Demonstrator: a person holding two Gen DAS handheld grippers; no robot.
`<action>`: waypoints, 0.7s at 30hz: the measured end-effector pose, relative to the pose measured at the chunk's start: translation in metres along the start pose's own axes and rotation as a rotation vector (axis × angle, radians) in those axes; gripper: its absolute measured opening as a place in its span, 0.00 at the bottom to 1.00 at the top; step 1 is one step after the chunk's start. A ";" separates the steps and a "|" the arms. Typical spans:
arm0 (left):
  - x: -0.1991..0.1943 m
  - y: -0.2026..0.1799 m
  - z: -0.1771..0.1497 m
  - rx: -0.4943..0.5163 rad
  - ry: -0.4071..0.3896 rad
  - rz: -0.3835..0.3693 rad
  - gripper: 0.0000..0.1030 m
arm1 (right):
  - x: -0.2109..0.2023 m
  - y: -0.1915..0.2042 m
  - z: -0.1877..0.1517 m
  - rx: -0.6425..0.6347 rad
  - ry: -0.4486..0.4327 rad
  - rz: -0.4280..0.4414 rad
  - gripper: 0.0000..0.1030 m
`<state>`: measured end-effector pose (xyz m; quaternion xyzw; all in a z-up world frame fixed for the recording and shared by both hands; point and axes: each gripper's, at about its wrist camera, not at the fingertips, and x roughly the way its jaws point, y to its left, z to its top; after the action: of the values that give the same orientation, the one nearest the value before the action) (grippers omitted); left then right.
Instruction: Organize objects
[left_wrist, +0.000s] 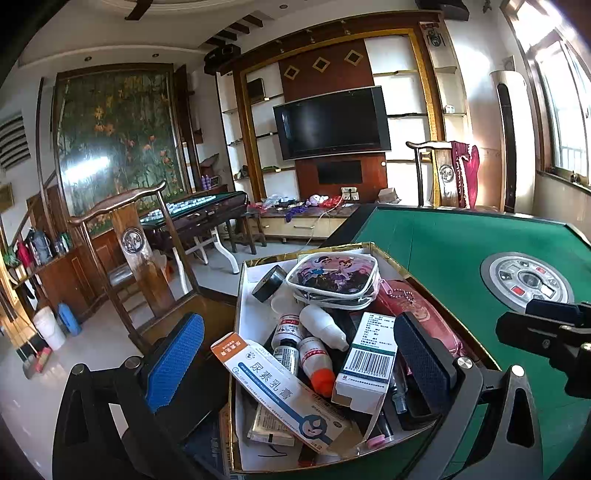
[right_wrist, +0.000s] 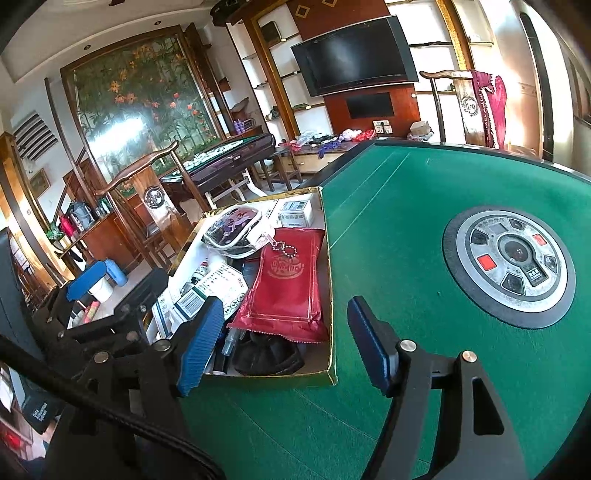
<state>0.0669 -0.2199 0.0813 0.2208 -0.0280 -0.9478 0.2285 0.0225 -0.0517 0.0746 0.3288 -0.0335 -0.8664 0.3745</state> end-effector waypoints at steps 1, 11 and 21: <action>0.000 0.001 0.000 -0.006 0.002 -0.003 0.98 | 0.000 0.000 0.000 0.000 0.000 0.000 0.68; 0.000 0.000 -0.004 -0.003 -0.003 0.015 0.98 | 0.002 0.000 -0.002 0.002 0.009 -0.003 0.68; 0.002 -0.002 -0.007 0.007 0.001 0.027 0.98 | 0.002 -0.001 -0.001 0.002 0.010 -0.006 0.70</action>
<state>0.0673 -0.2183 0.0743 0.2215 -0.0343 -0.9444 0.2404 0.0216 -0.0521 0.0727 0.3334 -0.0316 -0.8659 0.3717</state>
